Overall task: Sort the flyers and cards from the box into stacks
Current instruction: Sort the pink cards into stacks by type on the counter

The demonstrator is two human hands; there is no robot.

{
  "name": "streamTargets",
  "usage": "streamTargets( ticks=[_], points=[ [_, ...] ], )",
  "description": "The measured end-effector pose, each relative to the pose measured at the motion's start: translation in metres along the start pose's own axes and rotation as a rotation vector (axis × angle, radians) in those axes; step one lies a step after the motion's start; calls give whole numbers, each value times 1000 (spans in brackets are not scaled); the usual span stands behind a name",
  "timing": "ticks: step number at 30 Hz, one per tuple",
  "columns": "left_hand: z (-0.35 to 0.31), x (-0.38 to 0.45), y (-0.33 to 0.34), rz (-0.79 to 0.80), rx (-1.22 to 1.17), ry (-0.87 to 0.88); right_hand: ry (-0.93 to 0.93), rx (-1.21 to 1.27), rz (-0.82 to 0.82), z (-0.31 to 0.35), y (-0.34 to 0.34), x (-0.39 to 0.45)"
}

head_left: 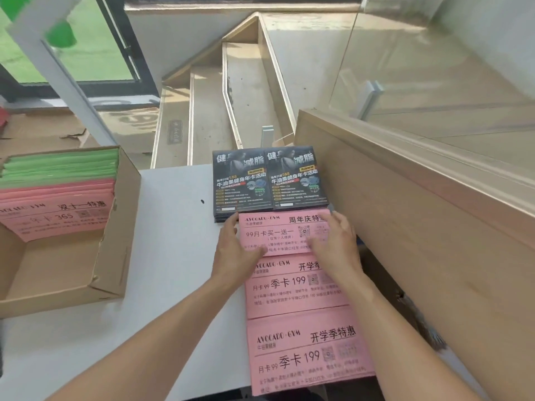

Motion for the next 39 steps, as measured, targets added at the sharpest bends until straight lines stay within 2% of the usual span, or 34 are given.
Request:
streamTargets(
  ticks=[3,7,18,23,26,29,32,39],
  points=[
    [-2,-9,6,63,-107,-89,55,88,48,-5,0,-10],
    [-11,-12,10,80,-237,-179,30,1,136,-6,2,-16],
    [-13,-15,5,158,-332,-209,-13,-102,104,-7,2,-9],
    [-5,-17,0,135,-419,-159,-207,-180,-55,7,9,-21],
    [-7,-20,-4,137,-460,-152,-253,-252,-17,12,22,-28],
    [-6,-26,-17,60,-362,-101,-226,-138,-126,17,22,-35],
    [-7,-33,-39,-82,-294,90,-273,-52,-261,32,25,-47],
    [-5,-54,-122,-364,-263,385,-437,58,-125,109,86,-78]
  ],
)
Point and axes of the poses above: each hand's wrist, its own x-axis towards the middle knuckle, its own y-axis out of the palm, z = x × y, the point moved 2 cm from there along x, towards the middle knuckle, and after that the axes turned 8 degrees about y, right-handed, at the moved point
